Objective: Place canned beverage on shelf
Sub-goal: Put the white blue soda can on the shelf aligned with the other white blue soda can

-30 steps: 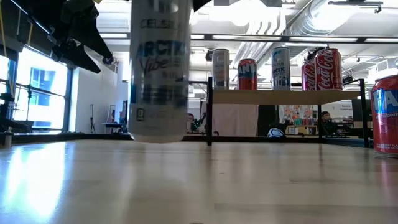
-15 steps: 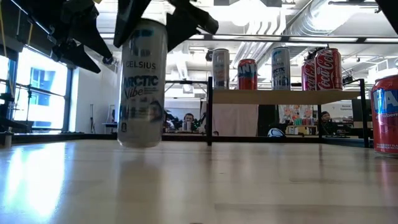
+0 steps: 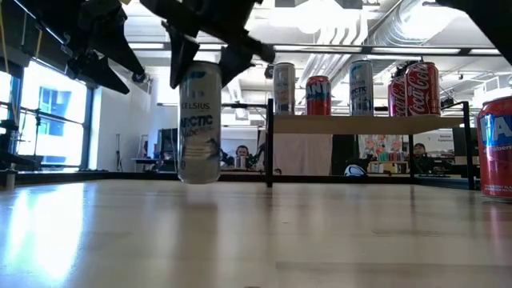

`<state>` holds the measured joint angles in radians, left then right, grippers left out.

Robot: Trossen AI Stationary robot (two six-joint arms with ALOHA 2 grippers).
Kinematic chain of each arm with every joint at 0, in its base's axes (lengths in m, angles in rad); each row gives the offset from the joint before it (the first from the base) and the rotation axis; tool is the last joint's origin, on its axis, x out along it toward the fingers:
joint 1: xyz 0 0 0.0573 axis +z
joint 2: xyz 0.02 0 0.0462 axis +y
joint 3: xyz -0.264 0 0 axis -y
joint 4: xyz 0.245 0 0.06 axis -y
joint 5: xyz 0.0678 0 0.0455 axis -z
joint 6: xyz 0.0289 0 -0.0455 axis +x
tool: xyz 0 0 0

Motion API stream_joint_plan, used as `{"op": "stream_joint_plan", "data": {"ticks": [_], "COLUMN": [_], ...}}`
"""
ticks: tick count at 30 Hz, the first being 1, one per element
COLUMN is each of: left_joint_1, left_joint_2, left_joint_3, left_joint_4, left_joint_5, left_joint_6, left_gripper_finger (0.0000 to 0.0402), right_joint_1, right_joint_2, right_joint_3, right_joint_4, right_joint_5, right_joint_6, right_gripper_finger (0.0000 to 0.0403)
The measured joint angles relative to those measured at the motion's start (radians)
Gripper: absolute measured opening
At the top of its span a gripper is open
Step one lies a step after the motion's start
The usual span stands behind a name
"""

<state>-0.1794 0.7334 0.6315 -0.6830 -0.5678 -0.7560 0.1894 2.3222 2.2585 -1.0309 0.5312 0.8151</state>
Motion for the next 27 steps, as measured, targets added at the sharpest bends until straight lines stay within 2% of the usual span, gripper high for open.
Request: {"op": "stream_joint_plan", "data": {"ticks": [8, 13, 18, 27], "left_joint_1": [0.000, 0.000, 0.000, 0.000], "left_joint_2": [0.000, 0.000, 0.000, 0.000], "left_joint_3": [0.000, 0.000, 0.000, 0.000], "left_joint_4": [0.000, 0.000, 0.000, 0.000], "left_joint_5": [0.000, 0.000, 0.000, 0.000], "left_joint_6": [0.000, 0.000, 0.000, 0.000], "left_gripper_finger": [0.0337, 0.0337, 0.0337, 0.0337], "right_joint_1": [-0.089, -0.143, -0.188, -0.241], "right_joint_2": [0.000, -0.002, -0.002, -0.002], "right_joint_3": [0.000, 0.000, 0.000, 0.000], "right_joint_4": [0.129, 0.206, 0.238, 0.320], "right_joint_5": [-0.124, -0.256, -0.301, -0.477], "right_joint_6": [-0.249, -0.389, -0.484, -0.619], "right_gripper_finger": [0.0250, 0.0250, 0.0250, 0.0250]}}
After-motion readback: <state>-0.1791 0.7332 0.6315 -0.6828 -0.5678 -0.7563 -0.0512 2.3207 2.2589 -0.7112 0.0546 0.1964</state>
